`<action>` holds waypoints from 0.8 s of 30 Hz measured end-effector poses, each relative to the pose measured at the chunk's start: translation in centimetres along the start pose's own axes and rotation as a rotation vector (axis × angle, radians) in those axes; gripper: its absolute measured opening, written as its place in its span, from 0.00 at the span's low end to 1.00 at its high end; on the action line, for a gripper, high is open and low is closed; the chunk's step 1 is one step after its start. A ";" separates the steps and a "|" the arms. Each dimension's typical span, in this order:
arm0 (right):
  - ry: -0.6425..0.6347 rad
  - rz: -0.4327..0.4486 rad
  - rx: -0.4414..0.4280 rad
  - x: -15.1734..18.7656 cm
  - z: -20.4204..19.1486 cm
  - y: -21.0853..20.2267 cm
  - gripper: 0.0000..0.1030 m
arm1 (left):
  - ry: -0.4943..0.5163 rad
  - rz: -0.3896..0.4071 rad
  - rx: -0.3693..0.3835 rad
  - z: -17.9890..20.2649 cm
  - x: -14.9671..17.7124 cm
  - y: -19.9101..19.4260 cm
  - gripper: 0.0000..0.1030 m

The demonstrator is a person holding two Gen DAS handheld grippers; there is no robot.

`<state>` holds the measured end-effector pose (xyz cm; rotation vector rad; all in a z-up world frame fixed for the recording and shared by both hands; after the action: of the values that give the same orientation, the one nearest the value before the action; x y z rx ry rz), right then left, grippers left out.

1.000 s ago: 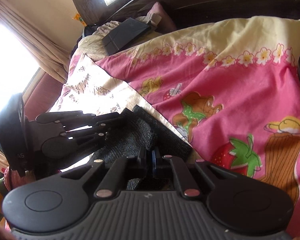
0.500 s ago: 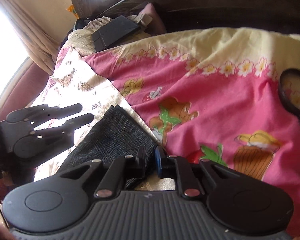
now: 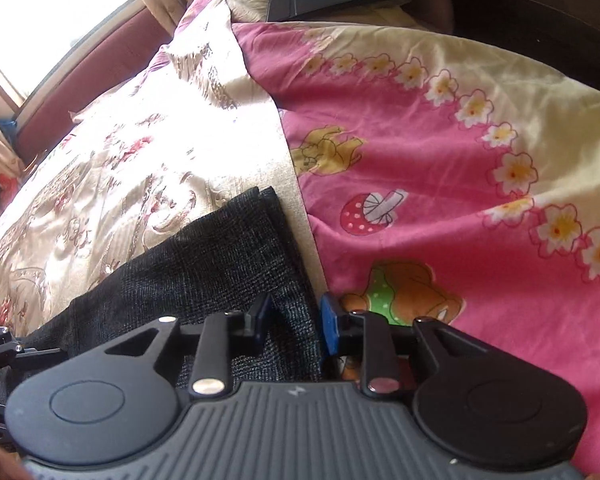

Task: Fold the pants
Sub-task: 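Grasp the end of the trouser strip with the right gripper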

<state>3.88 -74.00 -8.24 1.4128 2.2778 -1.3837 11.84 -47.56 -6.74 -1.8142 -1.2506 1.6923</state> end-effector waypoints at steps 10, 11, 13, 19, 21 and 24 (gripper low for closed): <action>0.028 -0.110 -0.122 0.7 -0.3 -0.3 0.23 | -0.009 -0.026 0.008 1.0 1.5 0.5 0.47; 0.029 -0.115 -0.141 0.6 0.0 -0.1 0.23 | -0.007 -0.026 0.010 1.1 1.3 0.6 0.47; 0.030 -0.116 -0.172 0.5 0.4 -0.2 0.23 | 0.004 -0.021 0.006 1.3 1.1 0.7 0.47; 0.111 -0.181 -0.320 0.2 2.3 -1.1 0.25 | 0.028 -0.012 0.005 1.5 0.9 0.9 0.47; 0.160 -0.166 -0.350 0.2 3.1 -0.7 0.25 | 0.023 -0.012 0.005 1.6 1.1 1.0 0.48; 0.209 -0.140 -0.426 -0.1 2.8 1.3 0.27 | 0.026 -0.013 -0.003 1.8 1.1 1.2 0.48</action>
<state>3.99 -75.99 -10.62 1.3253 2.6386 -0.7337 10.50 -47.90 -8.66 -1.8198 -1.2520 1.6556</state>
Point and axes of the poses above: each gripper's, at about its wrist camera, not at the fingertips, and y roughly the way its jaws point, z to its right, x to its underside, the point moved 6 cm from there along y, roughly the way its jaws point, and after that the axes turned 14 degrees about -x, right-handed, at the moved point
